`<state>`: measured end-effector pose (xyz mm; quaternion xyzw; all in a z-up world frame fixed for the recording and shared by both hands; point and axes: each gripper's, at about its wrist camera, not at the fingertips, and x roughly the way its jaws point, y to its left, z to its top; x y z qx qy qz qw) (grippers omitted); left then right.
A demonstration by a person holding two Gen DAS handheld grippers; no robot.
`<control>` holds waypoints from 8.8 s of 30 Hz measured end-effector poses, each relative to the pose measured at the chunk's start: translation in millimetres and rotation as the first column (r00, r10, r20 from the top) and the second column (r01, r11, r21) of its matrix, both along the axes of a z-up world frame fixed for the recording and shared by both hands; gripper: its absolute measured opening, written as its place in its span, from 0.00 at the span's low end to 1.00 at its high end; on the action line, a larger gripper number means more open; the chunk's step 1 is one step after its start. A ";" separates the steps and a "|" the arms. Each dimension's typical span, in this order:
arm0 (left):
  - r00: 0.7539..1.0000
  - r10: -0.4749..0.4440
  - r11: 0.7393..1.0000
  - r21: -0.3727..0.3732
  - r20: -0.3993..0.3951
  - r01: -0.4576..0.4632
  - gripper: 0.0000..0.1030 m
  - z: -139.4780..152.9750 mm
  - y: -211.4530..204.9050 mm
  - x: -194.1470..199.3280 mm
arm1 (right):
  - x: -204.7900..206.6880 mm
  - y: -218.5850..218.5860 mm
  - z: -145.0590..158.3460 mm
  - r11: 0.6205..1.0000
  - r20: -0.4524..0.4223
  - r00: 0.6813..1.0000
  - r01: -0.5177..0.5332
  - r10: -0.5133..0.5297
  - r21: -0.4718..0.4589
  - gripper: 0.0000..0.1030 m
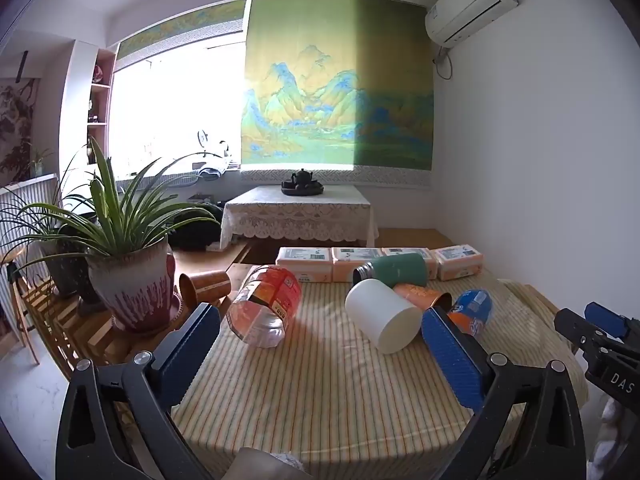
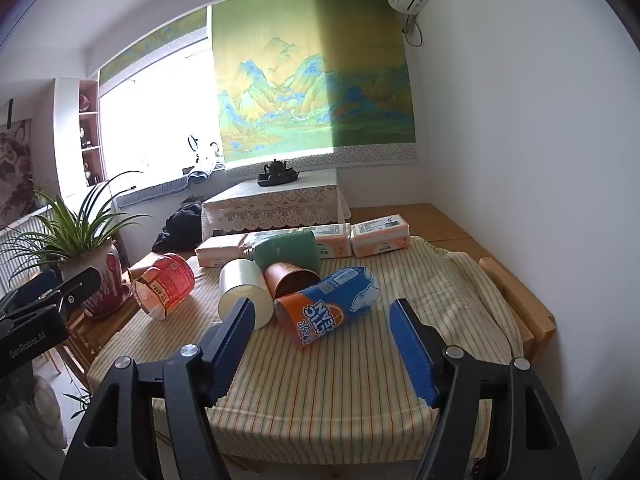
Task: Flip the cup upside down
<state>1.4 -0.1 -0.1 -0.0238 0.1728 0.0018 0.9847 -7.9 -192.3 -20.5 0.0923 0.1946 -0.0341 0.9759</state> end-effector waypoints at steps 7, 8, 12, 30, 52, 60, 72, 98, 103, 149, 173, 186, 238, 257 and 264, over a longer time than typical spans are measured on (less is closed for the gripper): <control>1.000 -0.010 1.000 -0.002 -0.007 0.010 0.99 -1.8 6.8 11.1 | -4.3 5.3 1.2 1.000 0.010 1.000 -0.001 0.001 -0.012 0.64; 1.000 -0.013 1.000 0.007 -0.003 0.013 0.99 1.6 0.3 8.1 | -2.7 -0.7 1.4 1.000 0.003 1.000 0.005 -0.005 0.000 0.64; 1.000 -0.007 1.000 0.010 0.028 0.006 0.99 -0.5 0.3 -0.6 | -2.0 1.9 0.9 1.000 0.003 1.000 0.009 -0.009 -0.007 0.64; 0.996 -0.016 1.000 0.025 0.083 0.013 0.99 7.8 -8.0 -19.9 | -13.3 -3.4 4.9 1.000 0.012 1.000 0.018 -0.018 0.003 0.65; 0.995 -0.018 0.999 0.034 0.096 0.014 0.99 13.5 -8.7 -26.8 | -14.5 -2.6 8.2 1.000 0.013 1.000 0.017 -0.017 0.006 0.65; 0.995 -0.015 0.999 0.033 0.094 0.012 0.99 14.2 -8.2 -27.3 | -14.1 -1.6 7.7 1.000 0.014 1.000 0.019 -0.019 0.005 0.65; 0.996 -0.015 0.999 0.033 0.092 0.012 0.99 14.5 -7.5 -27.0 | -14.3 -2.6 7.3 1.000 0.010 1.000 0.024 -0.024 0.006 0.65; 0.997 -0.030 0.999 0.035 0.068 0.027 0.99 9.7 -6.4 -19.3 | -5.2 -5.2 1.0 1.000 -0.021 1.000 0.013 -0.013 0.018 0.65; 0.998 -0.055 0.997 0.054 0.035 0.053 0.99 4.9 -10.7 -10.1 | 2.2 -7.1 -3.6 1.000 -0.043 0.999 0.007 -0.006 0.016 0.70; 0.988 0.109 0.993 0.055 -0.107 -0.103 0.99 -37.6 79.1 57.1 | 341.6 21.8 -85.6 0.853 -0.744 0.464 -0.446 0.480 0.272 0.63; 0.991 0.110 0.993 0.054 -0.074 -0.106 0.99 -20.6 78.0 34.6 | 261.8 73.0 8.4 0.745 -0.658 0.506 -0.654 0.557 0.127 0.56; 0.984 0.078 0.997 0.018 -0.160 -0.076 0.99 -28.5 83.0 22.5 | 212.8 141.3 -46.1 0.657 -0.725 0.374 -0.740 0.579 0.144 0.56; 0.693 -0.243 0.899 -0.426 -0.679 -0.102 0.99 -72.4 28.7 156.7 | 109.7 19.0 11.0 0.918 -0.355 0.876 -0.384 0.327 -0.102 0.62; 0.537 -0.208 0.912 -0.360 -0.818 -0.194 0.93 -130.3 -21.6 204.8 | 60.8 -23.4 0.6 0.957 -0.247 0.947 -0.249 0.207 -0.151 0.62; 0.540 -0.214 0.922 -0.351 -0.814 -0.163 0.78 -125.2 -28.5 214.6 | 56.6 -35.2 -5.3 0.966 -0.253 0.950 -0.222 0.183 -0.136 0.62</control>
